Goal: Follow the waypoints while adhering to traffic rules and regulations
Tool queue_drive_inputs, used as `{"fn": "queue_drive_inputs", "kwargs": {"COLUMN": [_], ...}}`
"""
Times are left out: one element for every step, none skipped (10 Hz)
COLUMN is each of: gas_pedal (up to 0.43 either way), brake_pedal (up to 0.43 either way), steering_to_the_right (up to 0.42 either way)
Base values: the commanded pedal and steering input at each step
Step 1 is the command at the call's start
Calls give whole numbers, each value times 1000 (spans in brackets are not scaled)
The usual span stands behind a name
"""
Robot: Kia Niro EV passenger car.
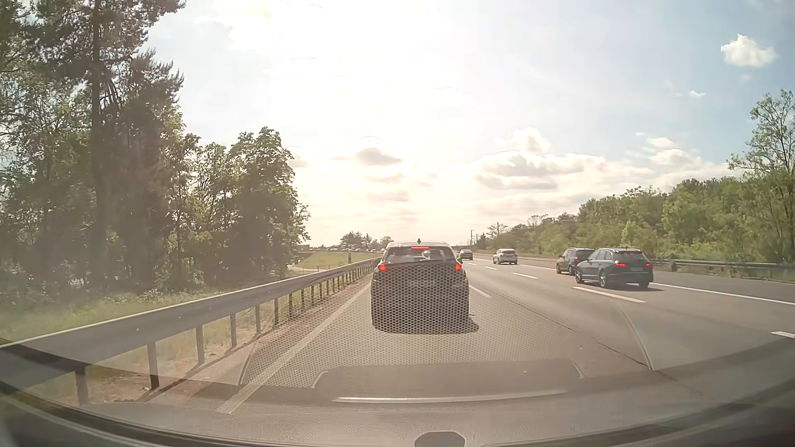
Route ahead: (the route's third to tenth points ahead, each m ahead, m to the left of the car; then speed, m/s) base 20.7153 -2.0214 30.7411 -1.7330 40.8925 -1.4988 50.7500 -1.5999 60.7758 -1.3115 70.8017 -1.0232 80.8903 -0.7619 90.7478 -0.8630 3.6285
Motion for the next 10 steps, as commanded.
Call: {"fn": "queue_drive_inputs", "kwargs": {"gas_pedal": [0, 0, 0, 0, 0, 0, 0, 0, 0, 0], "brake_pedal": [0, 0, 0, 0, 0, 0, 0, 0, 0, 0], "steering_to_the_right": [3, 3, 3, 4, 5, 7, 8, 10, 12, 16]}}
